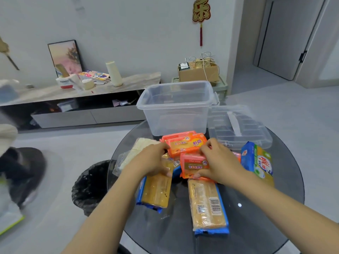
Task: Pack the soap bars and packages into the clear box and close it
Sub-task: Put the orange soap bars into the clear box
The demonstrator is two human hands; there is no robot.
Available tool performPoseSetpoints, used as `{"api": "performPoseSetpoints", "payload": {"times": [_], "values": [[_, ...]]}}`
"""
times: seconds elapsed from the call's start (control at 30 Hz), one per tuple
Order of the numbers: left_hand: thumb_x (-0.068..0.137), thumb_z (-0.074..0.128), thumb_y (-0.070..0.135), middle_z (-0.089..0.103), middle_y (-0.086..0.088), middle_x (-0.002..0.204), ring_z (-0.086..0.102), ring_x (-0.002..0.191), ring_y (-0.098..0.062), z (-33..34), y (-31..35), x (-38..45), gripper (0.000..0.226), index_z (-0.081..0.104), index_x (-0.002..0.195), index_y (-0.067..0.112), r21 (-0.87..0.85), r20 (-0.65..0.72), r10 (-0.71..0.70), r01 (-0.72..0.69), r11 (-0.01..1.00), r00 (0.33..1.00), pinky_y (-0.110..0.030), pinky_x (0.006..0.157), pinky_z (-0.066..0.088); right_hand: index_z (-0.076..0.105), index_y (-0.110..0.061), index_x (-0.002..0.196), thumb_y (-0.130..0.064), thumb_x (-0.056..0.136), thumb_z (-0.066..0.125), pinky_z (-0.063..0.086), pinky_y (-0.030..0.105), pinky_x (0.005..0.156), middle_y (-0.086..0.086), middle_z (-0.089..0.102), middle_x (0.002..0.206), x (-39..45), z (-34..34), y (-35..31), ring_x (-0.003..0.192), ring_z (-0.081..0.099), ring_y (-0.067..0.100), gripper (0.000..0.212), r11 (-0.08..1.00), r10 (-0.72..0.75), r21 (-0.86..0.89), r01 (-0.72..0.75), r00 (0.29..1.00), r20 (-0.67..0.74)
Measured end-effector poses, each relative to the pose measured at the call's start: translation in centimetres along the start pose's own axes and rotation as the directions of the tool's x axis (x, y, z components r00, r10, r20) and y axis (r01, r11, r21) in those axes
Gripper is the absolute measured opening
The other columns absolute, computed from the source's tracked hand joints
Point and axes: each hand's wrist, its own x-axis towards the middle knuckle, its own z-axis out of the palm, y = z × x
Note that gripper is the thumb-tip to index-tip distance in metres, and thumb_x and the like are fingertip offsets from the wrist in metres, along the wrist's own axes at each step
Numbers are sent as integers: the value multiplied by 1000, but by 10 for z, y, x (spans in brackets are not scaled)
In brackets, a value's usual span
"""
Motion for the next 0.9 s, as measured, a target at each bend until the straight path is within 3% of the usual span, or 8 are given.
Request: {"api": "performPoseSetpoints", "payload": {"times": [0.2,0.27,0.4,0.47,0.57,0.67,0.73,0.9], "values": [[61,85,20,67,17,71,63,66,3,3,-19,4,48,65,105,24,-492,-146,-59,-21,870,987,-14,53,46,56,-25,107,-55,67,71,43,27,67,-3,66,104,8,-12,4,90,61,17,53,925,157,350,-147,988,1],[60,86,19,71,13,77,67,68,-2,-4,-22,7,44,69,100,22,-584,-196,-76,-54,810,978,-15,55,50,59,-25,102,-53,69,71,46,24,61,-7,66,94,11,-21,6,79,62,11,44,831,195,527,-177,981,21],[61,85,20,71,-1,88,71,65,-10,-20,-22,17,23,72,80,23,-757,-292,-135,-142,638,947,-19,54,54,63,-20,97,-51,59,75,56,21,55,-6,74,78,14,-24,3,62,72,7,50,374,174,893,-252,964,199],[61,84,18,73,-6,83,71,63,-14,-23,-14,23,19,73,78,18,-858,-255,-181,-136,495,950,-25,57,57,65,-16,97,-47,56,73,59,31,65,0,77,80,14,-20,0,69,74,14,53,119,116,950,-289,954,276],[69,77,12,73,-8,67,69,55,-19,-17,7,36,13,72,80,8,-973,-117,-188,-74,220,975,-29,54,59,64,-11,108,-39,64,70,58,42,82,11,75,101,19,-15,-5,90,72,26,52,-88,92,952,-294,949,301],[80,68,12,70,-20,80,67,70,-31,-7,26,46,20,66,94,-1,-999,35,-118,36,2,992,-51,81,56,59,-13,119,-41,68,67,53,49,91,14,71,113,25,-17,-3,102,68,31,59,-159,96,940,-301,943,319],[85,63,16,63,-25,94,62,80,-33,-5,36,52,30,60,109,-1,-996,88,-63,85,-39,994,-57,90,48,55,-17,122,-43,70,66,52,52,93,14,70,115,28,-19,1,105,67,32,59,-198,69,934,-298,946,316],[89,55,37,73,-18,78,72,68,-29,-7,47,60,38,62,98,1,-990,100,13,101,-98,995,-44,61,61,51,-24,121,-45,62,71,57,48,82,9,75,103,37,-19,4,93,73,28,66,-241,72,937,-253,958,278]]}}
